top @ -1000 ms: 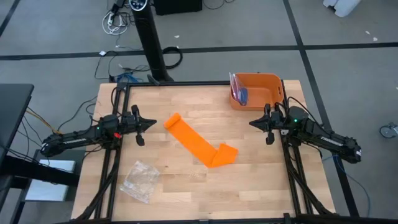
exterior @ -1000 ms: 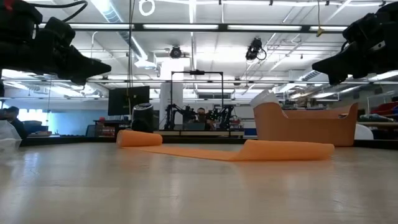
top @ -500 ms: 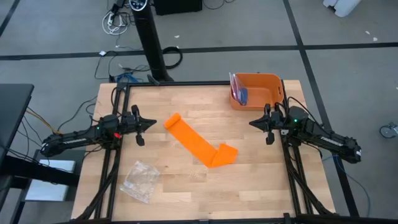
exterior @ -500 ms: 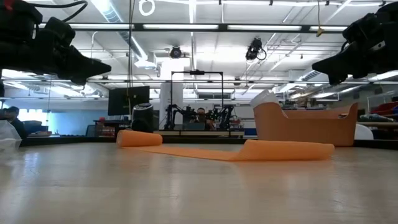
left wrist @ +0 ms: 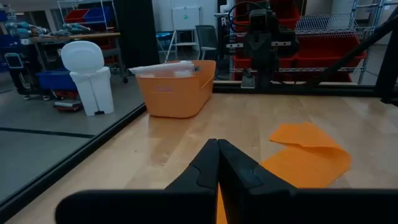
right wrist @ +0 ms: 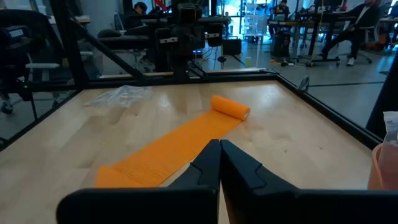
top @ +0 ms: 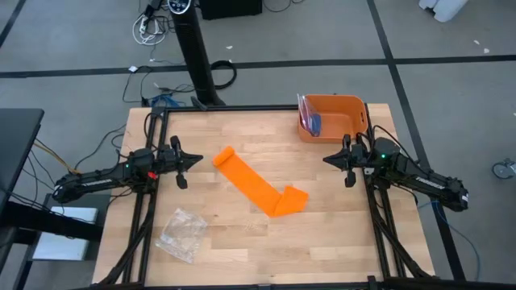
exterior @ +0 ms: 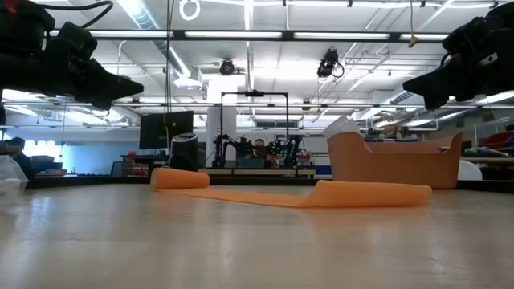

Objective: Roll bandage

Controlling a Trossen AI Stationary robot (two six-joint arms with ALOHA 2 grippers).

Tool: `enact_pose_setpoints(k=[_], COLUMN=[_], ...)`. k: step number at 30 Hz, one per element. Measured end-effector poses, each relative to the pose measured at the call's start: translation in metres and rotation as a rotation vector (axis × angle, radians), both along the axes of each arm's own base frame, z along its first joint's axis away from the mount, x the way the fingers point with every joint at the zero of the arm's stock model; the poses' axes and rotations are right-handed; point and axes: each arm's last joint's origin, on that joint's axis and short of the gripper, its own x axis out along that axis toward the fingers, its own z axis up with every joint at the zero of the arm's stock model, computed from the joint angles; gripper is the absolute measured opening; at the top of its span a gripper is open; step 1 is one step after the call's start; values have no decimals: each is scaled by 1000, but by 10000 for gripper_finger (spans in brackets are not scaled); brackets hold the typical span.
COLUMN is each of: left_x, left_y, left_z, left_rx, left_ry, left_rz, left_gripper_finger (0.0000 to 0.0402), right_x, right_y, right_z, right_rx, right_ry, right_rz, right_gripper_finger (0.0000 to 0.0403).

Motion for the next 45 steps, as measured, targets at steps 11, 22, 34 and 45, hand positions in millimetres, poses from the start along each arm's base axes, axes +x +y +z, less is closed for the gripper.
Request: enact_pose_setpoints(k=[11, 22, 34, 45], left_x=[0, 0, 0, 0], left_y=[0, 0, 0, 0], left_z=[0, 0, 0, 0], left_rx=[0, 0, 0, 0], left_ry=[0, 0, 0, 0], left_rz=[0, 0, -1, 0], left_gripper_finger=[12, 12, 12, 12], right_x=[0, 0, -1, -1], right_y=[0, -1, -3, 3], right_z=[0, 0, 0, 25], right_rx=[0, 0, -24, -129], right_ry=[0, 0, -1, -236], right_rz=[0, -10, -31, 50], right_gripper_finger=[11, 11, 11, 7])
